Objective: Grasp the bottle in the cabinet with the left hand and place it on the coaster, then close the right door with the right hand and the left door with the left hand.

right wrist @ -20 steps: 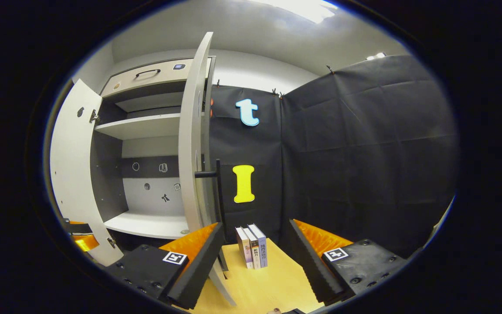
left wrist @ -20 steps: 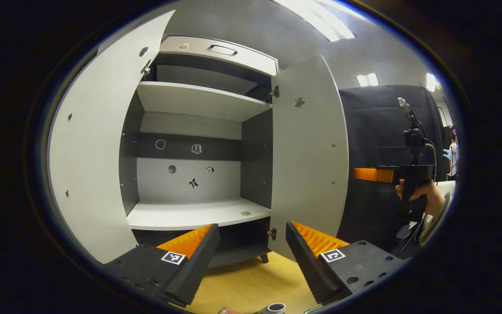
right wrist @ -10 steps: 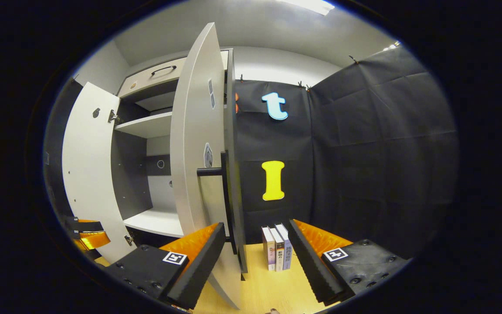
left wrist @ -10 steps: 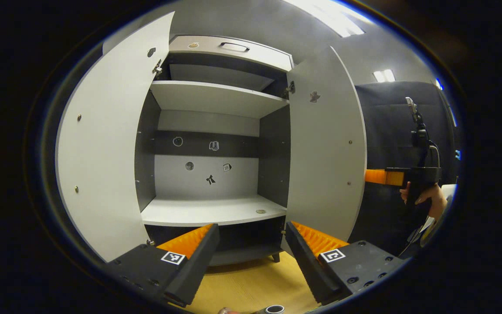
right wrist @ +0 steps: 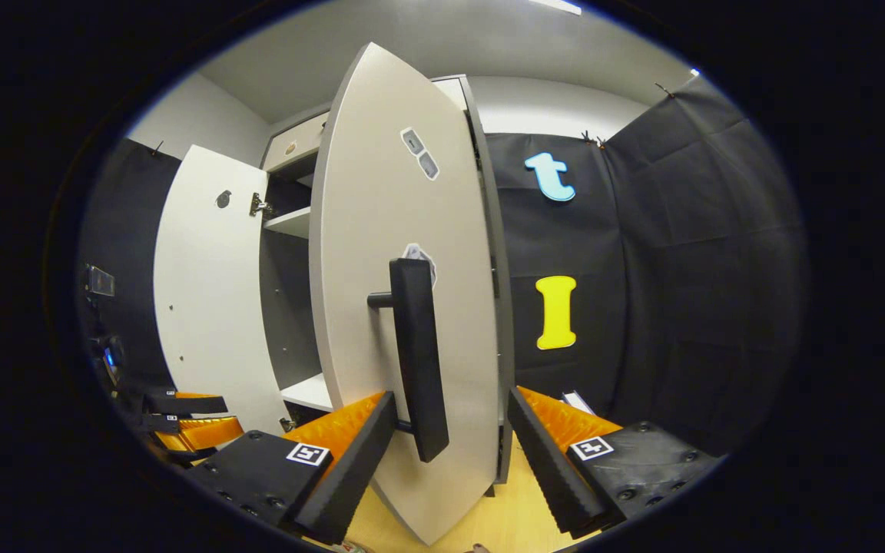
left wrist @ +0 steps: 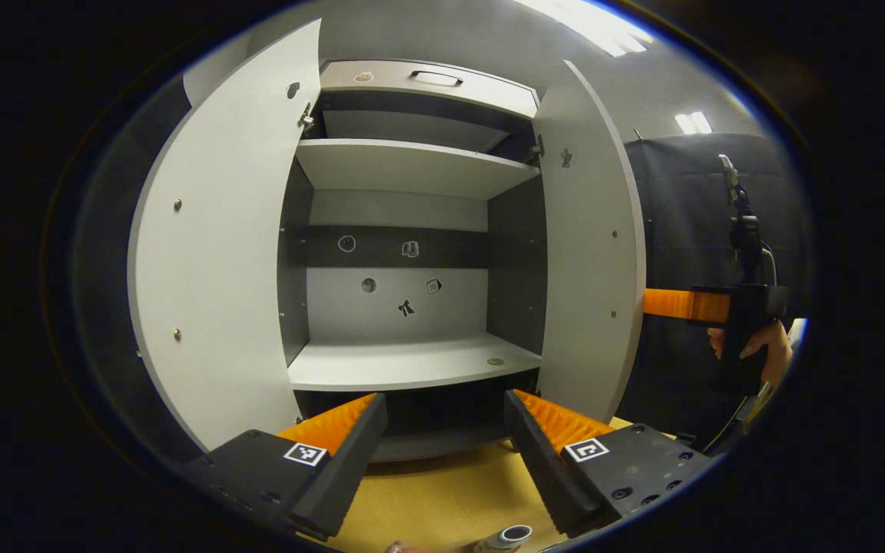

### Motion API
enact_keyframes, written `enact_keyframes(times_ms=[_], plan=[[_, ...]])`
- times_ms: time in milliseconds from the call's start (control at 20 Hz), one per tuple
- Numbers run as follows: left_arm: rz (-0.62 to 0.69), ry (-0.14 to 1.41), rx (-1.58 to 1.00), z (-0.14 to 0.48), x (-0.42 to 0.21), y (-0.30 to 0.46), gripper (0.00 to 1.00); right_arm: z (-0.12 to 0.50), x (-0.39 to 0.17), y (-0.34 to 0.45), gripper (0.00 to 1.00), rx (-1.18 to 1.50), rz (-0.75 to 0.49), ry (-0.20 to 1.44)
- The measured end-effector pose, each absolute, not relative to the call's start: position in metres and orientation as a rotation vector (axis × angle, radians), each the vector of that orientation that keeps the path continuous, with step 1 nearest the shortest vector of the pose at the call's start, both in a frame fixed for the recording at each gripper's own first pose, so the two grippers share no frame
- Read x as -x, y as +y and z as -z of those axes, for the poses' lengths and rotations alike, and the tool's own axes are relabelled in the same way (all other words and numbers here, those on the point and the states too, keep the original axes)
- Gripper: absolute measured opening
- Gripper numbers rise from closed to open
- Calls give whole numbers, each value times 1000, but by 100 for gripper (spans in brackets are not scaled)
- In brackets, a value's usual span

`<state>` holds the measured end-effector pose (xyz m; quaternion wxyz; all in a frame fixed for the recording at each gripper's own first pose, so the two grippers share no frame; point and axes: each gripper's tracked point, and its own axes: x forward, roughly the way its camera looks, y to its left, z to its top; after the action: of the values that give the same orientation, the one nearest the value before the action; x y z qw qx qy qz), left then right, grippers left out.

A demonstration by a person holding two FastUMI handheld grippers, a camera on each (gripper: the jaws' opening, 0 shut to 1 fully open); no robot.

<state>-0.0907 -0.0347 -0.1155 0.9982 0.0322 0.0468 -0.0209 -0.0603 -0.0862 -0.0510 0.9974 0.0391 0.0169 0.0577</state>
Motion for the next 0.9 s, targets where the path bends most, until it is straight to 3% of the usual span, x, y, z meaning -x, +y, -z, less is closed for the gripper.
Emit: enact_keyframes(times_ms=[500, 900], plan=[[-125, 83, -73, 109, 120, 30, 96, 68, -11, 1, 98, -67, -242, 28], [-309, 54, -62, 96, 172, 86, 96, 76, -65, 30, 98, -52, -153, 10]])
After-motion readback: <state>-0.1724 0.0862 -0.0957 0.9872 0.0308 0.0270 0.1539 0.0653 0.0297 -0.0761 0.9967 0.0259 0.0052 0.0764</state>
